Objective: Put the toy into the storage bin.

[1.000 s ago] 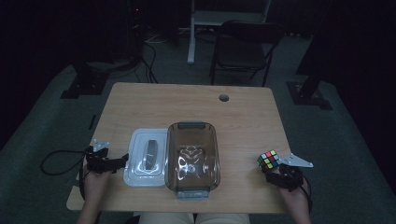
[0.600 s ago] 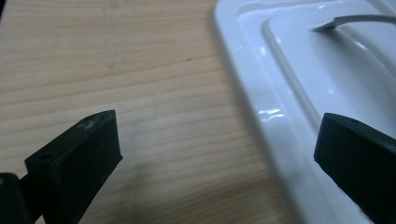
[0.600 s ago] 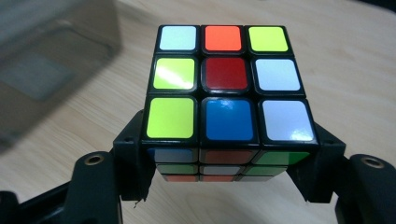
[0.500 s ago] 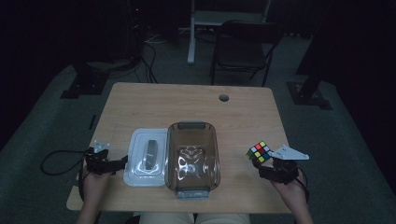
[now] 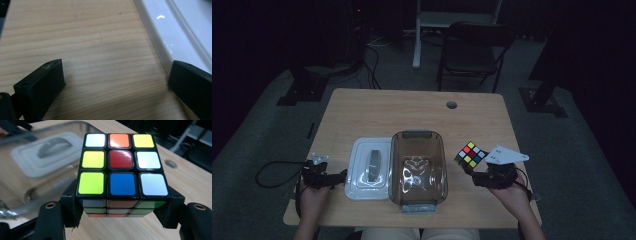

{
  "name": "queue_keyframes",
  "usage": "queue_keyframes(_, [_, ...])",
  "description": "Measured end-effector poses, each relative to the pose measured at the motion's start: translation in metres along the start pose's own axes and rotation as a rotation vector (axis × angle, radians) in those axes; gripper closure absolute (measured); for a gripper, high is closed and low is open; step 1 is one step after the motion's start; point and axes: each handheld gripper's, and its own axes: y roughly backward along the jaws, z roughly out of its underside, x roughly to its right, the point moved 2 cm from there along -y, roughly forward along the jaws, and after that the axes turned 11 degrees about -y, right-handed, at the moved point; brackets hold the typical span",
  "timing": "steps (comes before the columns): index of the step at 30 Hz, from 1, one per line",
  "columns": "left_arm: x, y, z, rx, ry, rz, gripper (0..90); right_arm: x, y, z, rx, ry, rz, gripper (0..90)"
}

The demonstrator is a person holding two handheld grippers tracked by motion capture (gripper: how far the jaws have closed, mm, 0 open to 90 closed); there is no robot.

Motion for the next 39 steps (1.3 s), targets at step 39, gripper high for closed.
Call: queue_keyframes(39, [0.001,-0.001,-0.001,0.006,0.005,-0.003,1.3,-0.087,-0.081,-0.027,-0.319,0.335,-0.387,33.6])
